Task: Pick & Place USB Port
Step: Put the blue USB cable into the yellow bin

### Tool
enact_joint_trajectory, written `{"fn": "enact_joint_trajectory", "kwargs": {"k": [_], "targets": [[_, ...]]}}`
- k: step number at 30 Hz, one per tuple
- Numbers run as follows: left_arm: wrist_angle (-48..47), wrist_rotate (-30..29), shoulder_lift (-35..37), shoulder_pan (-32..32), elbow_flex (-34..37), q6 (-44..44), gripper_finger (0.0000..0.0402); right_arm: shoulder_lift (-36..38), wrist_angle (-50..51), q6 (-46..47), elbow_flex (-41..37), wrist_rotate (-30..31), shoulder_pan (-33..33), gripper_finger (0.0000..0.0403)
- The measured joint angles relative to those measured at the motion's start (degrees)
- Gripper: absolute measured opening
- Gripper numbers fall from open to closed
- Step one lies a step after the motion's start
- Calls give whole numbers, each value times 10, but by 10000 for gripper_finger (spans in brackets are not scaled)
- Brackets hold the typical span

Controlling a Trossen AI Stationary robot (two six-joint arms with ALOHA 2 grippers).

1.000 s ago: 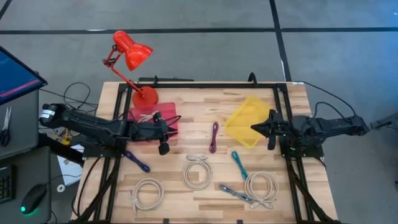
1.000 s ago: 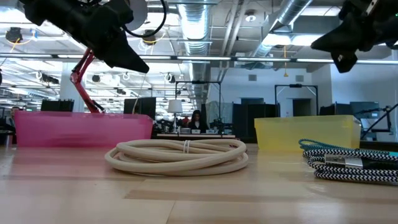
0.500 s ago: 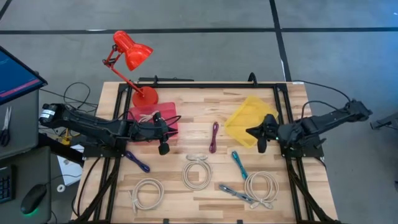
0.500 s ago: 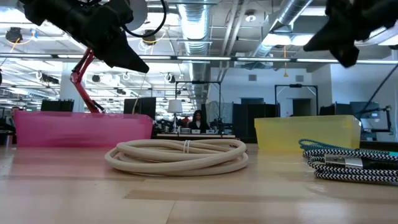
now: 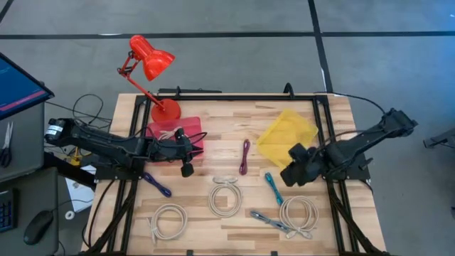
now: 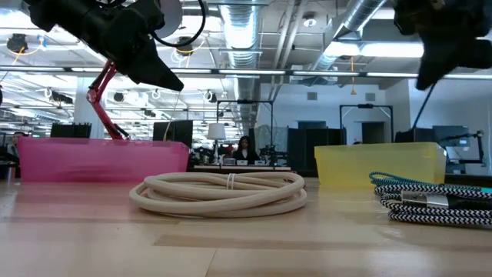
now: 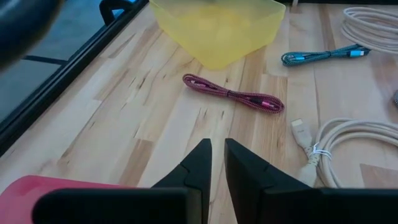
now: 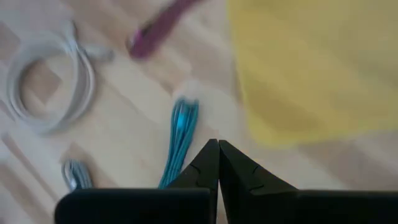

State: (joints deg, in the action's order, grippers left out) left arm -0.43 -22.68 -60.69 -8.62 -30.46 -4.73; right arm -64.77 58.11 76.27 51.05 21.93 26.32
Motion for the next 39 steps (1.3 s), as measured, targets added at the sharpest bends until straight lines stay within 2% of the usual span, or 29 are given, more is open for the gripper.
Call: {"fn": "enact_joint_trajectory", "kwargs": {"k": [4, 11, 14, 24, 32, 39], "targets": [[0, 0, 0, 0, 0, 0, 43, -41, -24, 10, 1, -26, 8, 18], [-7, 0, 0, 0, 0, 0, 43, -100, -57, 48, 1, -28, 11, 88], [-8, 0, 0, 0, 0, 0, 43, -127, -76, 53, 1, -48, 11, 111], [-9, 0, 0, 0, 0, 0, 43, -229, -145, 78, 1, -106, 11, 160], [-12, 0, 0, 0, 1, 0, 43, -294, -168, 75, 1, -124, 18, 184], [-12, 0, 0, 0, 2, 0, 43, -324, -197, 53, 3, -128, 19, 176]]}}
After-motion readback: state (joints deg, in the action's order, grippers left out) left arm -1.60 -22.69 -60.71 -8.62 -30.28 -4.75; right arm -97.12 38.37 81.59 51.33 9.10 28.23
